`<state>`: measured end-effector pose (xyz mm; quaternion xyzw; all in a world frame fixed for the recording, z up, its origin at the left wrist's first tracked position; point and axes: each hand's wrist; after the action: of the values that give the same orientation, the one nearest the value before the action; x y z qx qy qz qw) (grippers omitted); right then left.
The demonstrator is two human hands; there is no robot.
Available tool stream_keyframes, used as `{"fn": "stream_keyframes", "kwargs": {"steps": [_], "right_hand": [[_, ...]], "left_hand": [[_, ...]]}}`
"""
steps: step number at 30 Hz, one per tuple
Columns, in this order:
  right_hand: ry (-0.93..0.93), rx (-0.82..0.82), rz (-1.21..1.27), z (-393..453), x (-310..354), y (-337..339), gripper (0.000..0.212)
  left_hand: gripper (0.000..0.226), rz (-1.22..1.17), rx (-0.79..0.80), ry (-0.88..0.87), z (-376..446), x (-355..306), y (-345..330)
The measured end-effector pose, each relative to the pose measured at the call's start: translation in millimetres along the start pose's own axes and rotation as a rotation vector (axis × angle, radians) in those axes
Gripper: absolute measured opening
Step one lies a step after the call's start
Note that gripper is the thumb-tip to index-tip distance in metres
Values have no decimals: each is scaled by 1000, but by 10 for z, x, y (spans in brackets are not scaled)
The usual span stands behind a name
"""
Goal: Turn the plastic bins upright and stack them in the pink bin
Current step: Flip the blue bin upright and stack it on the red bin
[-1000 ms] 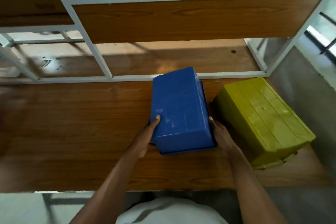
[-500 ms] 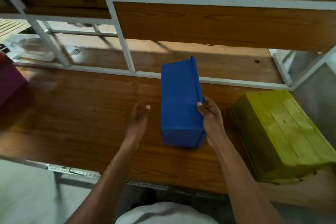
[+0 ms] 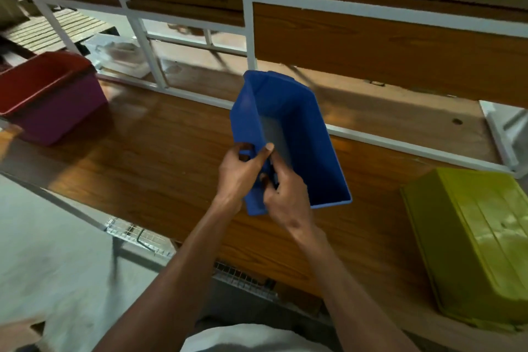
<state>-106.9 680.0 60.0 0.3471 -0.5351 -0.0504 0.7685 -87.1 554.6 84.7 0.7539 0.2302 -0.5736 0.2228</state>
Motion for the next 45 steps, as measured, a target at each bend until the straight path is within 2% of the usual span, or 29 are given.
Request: {"fn": "stream_keyframes", "kwargs": {"steps": [3,5,10,13,16,19,21,24,27,30,32,34,38,41,45], "right_hand": [[48,71,-81,75,189,-346,59],[80,91,-85,119,367,-625,64],[150,164,-132,247,849,-1372,65],[211,202,-152,324,1159,-1776,66],[237,286,-120,374,1470,-2126,63],[235,336,-57,484,1736,-2383,53],[262,256,-56,675,1836,-2482,40],[318,30,-233,1095,1956,-2508,34],[138,41,-369,1558,2022,-2596,46],[-33,160,-247,1952,2102,-2770,59],[-196,338,-46,2166,2221,-2915,44],[-279,423,62,2359,2344,-3053,18],[-317,378,122,2658,2542,-3232,20],[-362,324,296,2786,2743,-3283,30],[-391,280,379,2865,2979,-3429,29]], "left_hand": [[35,10,-14,-25,132,26,431],[28,5,-53,-25,228,61,764],[42,-34,-180,-12,436,146,1695],[30,-100,-244,-20,539,173,2227],[19,-23,-340,-38,605,195,2766],[19,49,-390,-26,654,246,3302],[23,12,-434,-7,676,271,3614],[24,7,-523,-19,709,259,4020],[23,29,-556,-28,808,226,4375],[25,51,-548,-29,1005,142,4690],[24,61,-534,-43,1147,56,4875],[24,76,-520,-51,1298,-45,5034],[21,64,-490,-61,1624,-212,5289],[21,44,-477,-66,1844,-316,5477],[21,90,-437,-81,2104,-449,5824]]}}
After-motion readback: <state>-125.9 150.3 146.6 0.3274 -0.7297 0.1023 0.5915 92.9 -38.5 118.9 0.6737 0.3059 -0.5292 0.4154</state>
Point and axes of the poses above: each hand's wrist, its own z-axis towards the middle knuckle, its own y-axis out of the back of the hand, x = y × z, and after that the axes turned 6 degrees about -z, right-handed
